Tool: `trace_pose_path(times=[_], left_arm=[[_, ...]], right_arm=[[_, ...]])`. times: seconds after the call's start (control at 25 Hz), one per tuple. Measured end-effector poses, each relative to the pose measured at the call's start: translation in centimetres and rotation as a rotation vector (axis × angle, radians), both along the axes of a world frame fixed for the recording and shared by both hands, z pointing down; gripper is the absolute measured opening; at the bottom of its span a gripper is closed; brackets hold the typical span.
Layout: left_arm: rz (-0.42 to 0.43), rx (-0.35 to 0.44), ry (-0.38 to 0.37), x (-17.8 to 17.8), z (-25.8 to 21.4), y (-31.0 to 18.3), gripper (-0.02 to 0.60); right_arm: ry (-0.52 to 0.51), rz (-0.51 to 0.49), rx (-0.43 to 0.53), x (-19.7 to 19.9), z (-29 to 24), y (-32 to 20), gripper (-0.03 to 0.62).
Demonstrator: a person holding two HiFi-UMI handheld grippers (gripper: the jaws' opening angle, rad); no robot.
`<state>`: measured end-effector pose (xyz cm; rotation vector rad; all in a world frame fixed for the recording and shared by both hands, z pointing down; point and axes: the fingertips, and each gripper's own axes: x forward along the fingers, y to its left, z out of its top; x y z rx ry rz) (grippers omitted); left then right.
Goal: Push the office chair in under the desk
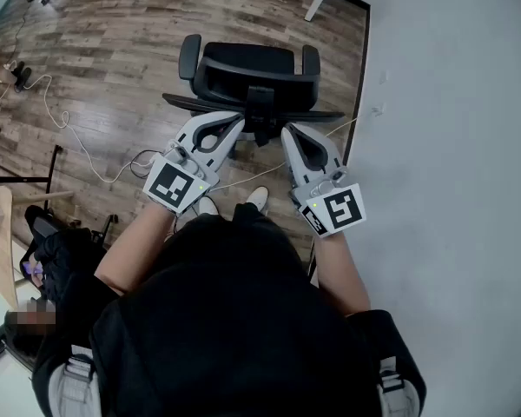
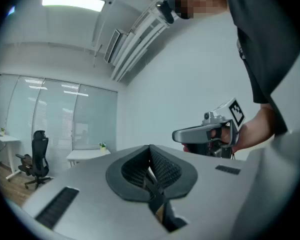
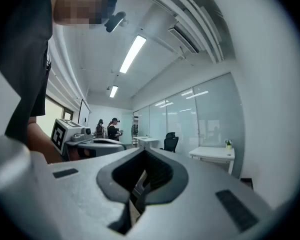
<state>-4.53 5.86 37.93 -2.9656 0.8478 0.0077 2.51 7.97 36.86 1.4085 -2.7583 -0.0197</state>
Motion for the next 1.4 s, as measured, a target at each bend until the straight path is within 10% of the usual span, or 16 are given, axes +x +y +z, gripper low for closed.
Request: trace_pose_path(times=[0.68, 1.4], left_arm=[[-0.019, -0.001, -0.044, -0.2, 1.3, -0.4, 0.01], [-0.01, -0.077, -0.314, -2.3, 8.3, -4.6, 0.136]], right_arm=[[-0.051, 0.01, -0.051, 1.5, 0.9, -1.1, 0.003], [0.149, -0.055, -0.28, 4.8, 8.1, -4.2, 0.122]])
